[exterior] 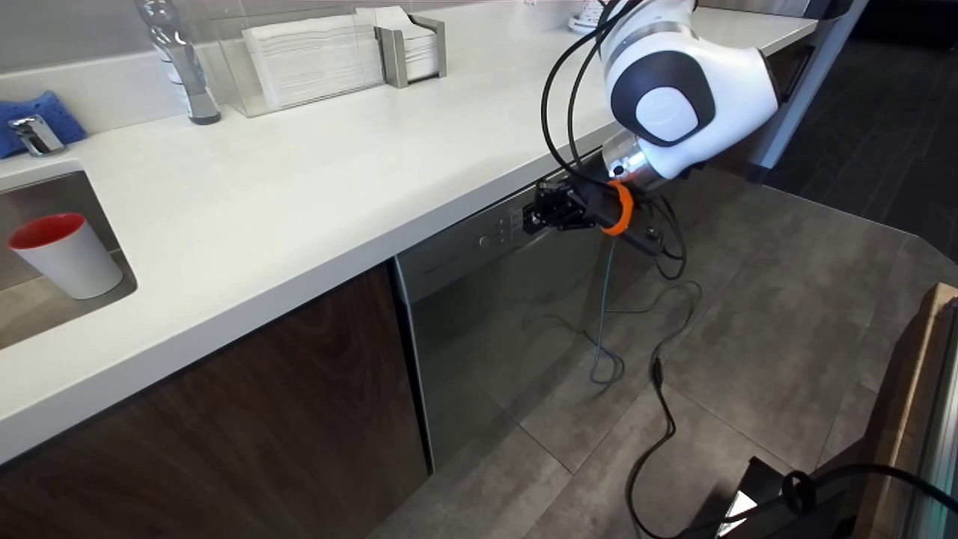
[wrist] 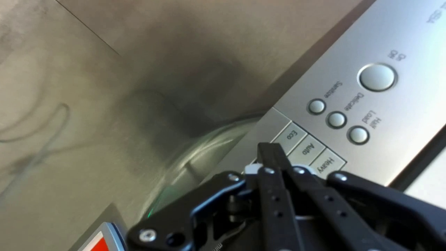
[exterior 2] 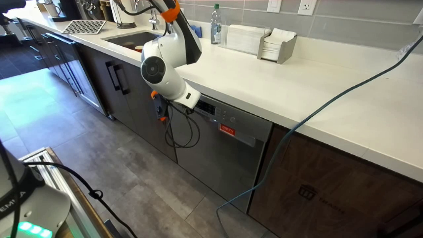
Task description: Press a button on the dishwasher
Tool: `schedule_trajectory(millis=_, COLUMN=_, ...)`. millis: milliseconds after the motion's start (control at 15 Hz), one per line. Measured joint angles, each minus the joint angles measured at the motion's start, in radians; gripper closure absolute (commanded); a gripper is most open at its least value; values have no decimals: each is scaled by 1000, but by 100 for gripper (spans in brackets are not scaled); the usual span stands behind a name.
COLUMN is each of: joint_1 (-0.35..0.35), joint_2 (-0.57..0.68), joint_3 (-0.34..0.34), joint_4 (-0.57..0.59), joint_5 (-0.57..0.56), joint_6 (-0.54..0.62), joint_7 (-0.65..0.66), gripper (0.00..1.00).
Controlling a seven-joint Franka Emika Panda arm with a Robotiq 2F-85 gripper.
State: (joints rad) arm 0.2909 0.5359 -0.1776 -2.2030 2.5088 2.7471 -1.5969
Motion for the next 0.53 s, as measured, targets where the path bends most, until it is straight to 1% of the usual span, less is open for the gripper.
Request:
schedule_trajectory(millis=200, joint_1=2, joint_2=0, joint_3=-6, joint_4=-1, joint_5=-1, joint_6=-9, joint_7=35, gripper=100)
schedule_trajectory(millis=533, joint_1=1, joint_2=1, joint_3=-1, joint_4=-1, joint_5=-1, joint_6=-8, joint_7=57, gripper=100)
